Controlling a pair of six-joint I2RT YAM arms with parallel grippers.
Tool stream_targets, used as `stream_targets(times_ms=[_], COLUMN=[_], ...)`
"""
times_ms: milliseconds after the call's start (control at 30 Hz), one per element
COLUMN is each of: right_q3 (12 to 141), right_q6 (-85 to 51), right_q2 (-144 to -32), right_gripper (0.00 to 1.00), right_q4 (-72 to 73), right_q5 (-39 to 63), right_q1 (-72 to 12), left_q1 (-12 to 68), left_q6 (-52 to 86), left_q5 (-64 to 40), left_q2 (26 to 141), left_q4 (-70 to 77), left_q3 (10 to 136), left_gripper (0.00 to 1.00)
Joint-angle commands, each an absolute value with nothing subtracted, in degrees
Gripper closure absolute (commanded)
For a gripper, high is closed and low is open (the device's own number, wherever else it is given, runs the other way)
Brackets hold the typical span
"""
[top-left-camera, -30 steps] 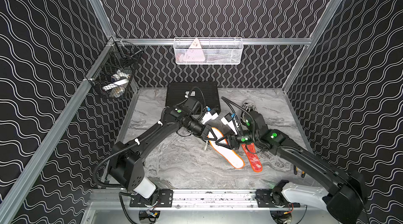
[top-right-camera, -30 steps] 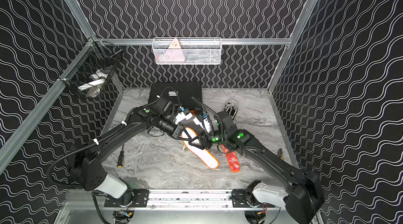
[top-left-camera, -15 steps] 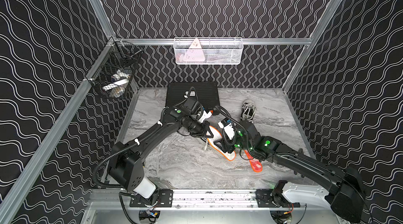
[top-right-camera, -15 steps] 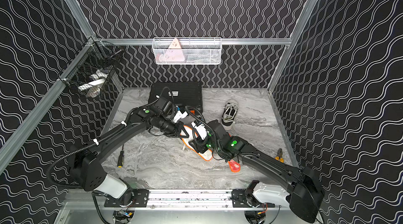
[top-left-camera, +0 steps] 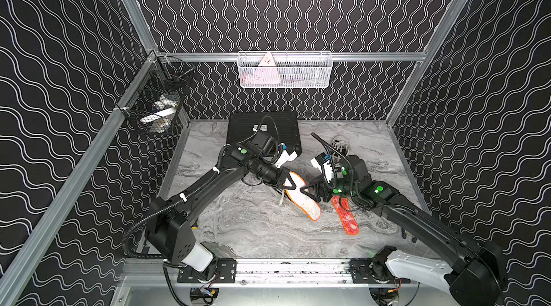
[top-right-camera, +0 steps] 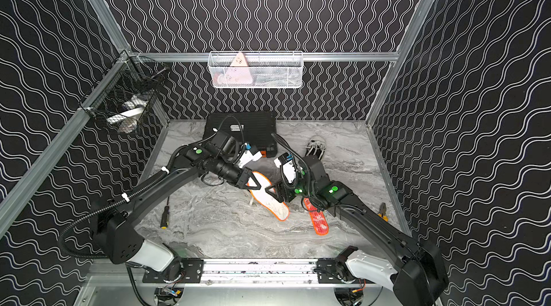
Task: Insert the insole into the shoe
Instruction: Pick up the insole from the center of the board.
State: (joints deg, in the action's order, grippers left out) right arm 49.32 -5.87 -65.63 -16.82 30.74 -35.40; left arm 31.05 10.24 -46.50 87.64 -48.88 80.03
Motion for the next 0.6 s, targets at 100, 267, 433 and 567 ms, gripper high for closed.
stream_targets(times_ms=[100,267,433,567], right_q3=[51.3,52.3,51.7,50.1], right_q6=[-3.2,-3.3,-4.4,-5.3], right_q2=[-69.4,-69.4,-68.0,-66.2], right_gripper=[0.35,0.62,0.86,0.90], right_q4=[-21.2,-22.5,-23.5,-22.5], right_q5=[49.2,46.4,35.9,22.8], right_q1=[-35.2,-35.2,-35.3,-35.3], left_q1=[31.8,31.8,31.9,30.9], left_q6=[3.1,3.7,7.4,12.4], left_q5=[-54.0,-51.0,-43.5,-36.3], left_q2=[87.9,88.5,86.0,85.9], left_q4=[-48.8,-49.0,-46.4,-47.3], left_q3=[80.5,80.8,79.7,81.0], left_gripper=[0.95,0.94,0.53,0.37])
